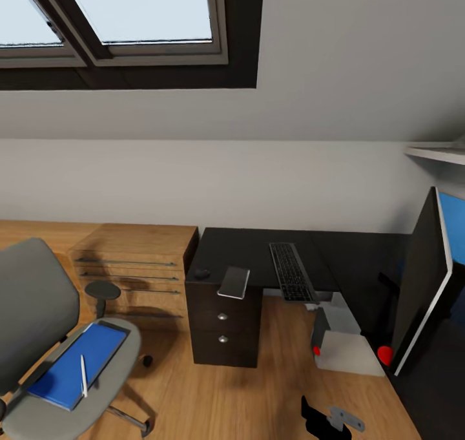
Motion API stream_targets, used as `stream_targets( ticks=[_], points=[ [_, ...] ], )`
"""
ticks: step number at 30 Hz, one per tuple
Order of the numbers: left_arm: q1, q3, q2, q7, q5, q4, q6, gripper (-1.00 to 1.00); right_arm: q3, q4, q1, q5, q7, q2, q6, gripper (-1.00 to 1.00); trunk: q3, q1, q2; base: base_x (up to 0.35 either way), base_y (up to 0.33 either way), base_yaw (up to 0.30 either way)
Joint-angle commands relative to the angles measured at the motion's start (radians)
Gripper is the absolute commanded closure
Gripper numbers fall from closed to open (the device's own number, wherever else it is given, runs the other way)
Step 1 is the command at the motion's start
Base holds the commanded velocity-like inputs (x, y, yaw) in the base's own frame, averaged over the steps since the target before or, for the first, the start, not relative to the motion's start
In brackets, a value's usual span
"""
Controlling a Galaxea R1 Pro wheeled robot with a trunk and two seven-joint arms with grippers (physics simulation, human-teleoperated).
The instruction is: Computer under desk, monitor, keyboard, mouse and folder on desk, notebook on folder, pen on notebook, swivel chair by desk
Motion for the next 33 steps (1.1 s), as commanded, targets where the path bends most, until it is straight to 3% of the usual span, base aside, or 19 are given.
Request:
stream_targets(
  ticks=[1, 13, 24, 33],
  points=[
    [-0.001, -0.005, 0.001, 0.008, 0.005, -0.002, 0.004, -1.00, -0.006, 0.002, -0.001, -0.009, 0.010, 0.000, -0.003, -1.00, 0.003, -0.004, 0.006, 0.000, 0.000, -0.168],
    [-0.001, -0.005, 0.001, 0.008, 0.006, -0.002, 0.001, -1.00, -0.006, 0.003, -0.001, -0.009, 0.010, 0.001, -0.002, -1.00, 0.052, -0.050, 0.090, 0.000, 0.000, -0.135],
    [-0.001, -0.005, 0.000, 0.008, 0.005, 0.022, -0.098, -1.00, -0.006, 0.003, -0.001, -0.009, 0.010, 0.002, -0.001, -1.00, 0.087, -0.092, 0.167, 0.000, 0.000, -0.017],
    [-0.001, -0.005, -0.002, 0.008, 0.003, 0.041, -0.123, -1.00, -0.006, 0.003, -0.001, -0.009, 0.009, 0.002, -0.001, -1.00, 0.116, -0.127, 0.230, 0.000, 0.000, -0.001]
  ],
)
